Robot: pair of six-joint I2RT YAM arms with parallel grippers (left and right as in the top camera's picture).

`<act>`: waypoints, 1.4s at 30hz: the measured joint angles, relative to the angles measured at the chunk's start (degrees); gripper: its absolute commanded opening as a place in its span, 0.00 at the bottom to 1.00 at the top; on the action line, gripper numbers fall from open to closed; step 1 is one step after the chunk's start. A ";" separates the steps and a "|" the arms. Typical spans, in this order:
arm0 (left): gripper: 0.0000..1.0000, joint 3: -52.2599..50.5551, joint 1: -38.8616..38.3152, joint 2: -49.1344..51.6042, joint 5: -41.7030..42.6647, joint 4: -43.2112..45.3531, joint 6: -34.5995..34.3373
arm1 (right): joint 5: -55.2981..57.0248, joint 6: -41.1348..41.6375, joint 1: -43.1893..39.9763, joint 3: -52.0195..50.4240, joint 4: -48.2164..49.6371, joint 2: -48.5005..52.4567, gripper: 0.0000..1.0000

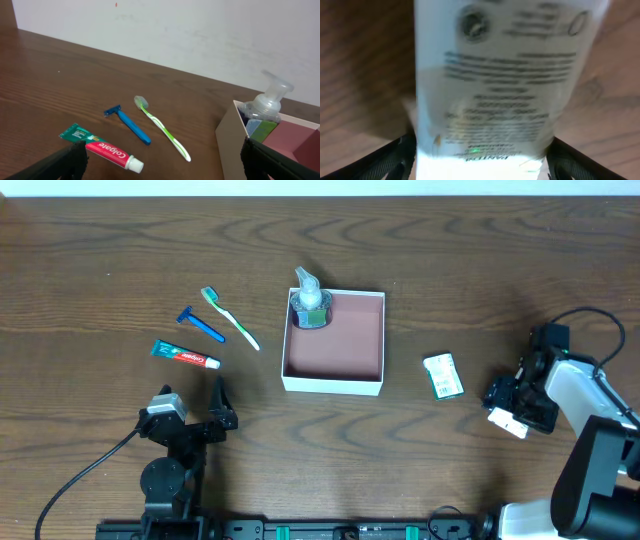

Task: Pack container
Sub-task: 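Grasp the white Pantene tube with the right gripper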

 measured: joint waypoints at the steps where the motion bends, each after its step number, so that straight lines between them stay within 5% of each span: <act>1: 0.98 0.00 0.02 0.00 0.00 0.00 0.00 | -0.35 0.11 -0.33 -0.11 0.13 -0.09 0.83; 14: 0.98 0.00 0.00 0.00 0.00 0.00 0.00 | -2.75 0.76 -1.40 -1.25 0.90 -0.72 0.77; 28: 0.98 0.00 0.00 0.00 0.00 0.00 0.00 | -3.52 1.51 -1.44 -2.89 3.65 -1.95 0.20; 42: 0.98 0.00 0.00 0.00 0.00 0.00 0.00 | -4.46 1.09 -1.44 -2.25 4.26 -1.68 0.11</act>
